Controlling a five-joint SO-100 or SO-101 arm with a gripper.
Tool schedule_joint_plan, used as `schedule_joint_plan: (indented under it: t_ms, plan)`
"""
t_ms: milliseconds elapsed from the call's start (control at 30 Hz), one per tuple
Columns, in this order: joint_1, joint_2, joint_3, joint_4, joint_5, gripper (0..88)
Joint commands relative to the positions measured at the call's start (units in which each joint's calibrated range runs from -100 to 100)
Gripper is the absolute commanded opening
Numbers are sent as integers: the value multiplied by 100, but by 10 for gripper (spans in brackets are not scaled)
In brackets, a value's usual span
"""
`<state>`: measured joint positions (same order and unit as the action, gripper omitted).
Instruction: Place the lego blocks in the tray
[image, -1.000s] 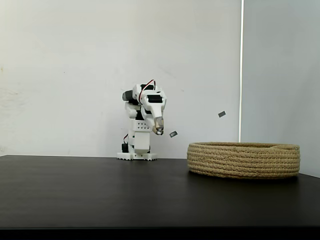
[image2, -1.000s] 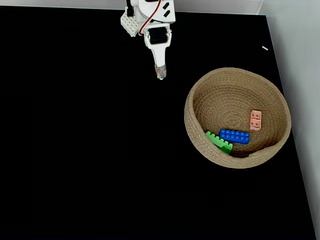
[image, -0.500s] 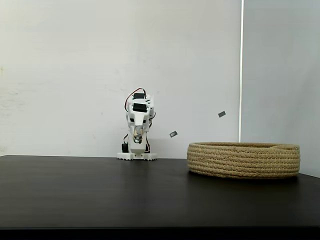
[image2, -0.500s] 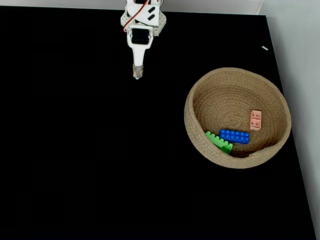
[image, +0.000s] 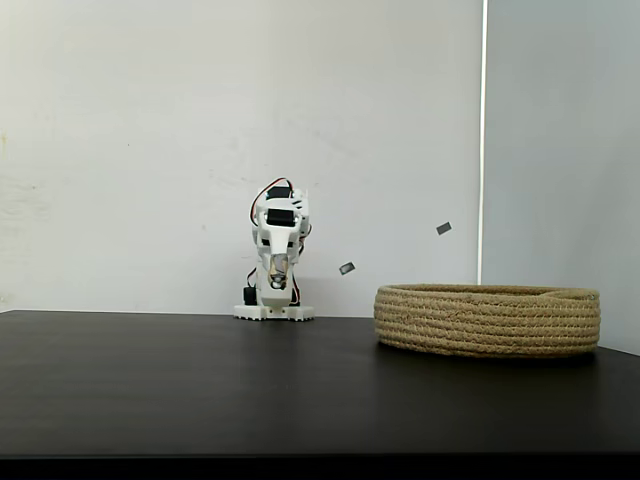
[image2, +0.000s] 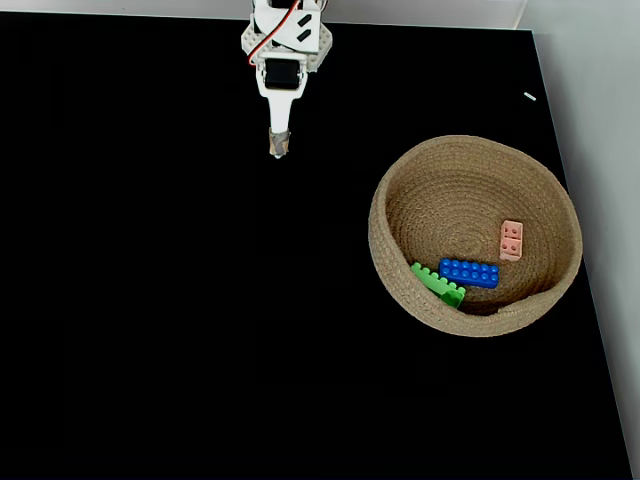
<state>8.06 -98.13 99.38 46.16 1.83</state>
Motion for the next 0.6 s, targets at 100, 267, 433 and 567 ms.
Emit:
schedule_joint_plan:
  t_ms: [100, 267, 433, 567]
  plan:
    - [-221, -58, 44, 61, -117, 2]
    - [-196, -58, 44, 61, -151, 2]
    - [-97, -58, 44, 61, -200, 2]
    - [-23, -58, 35, 61, -195, 4]
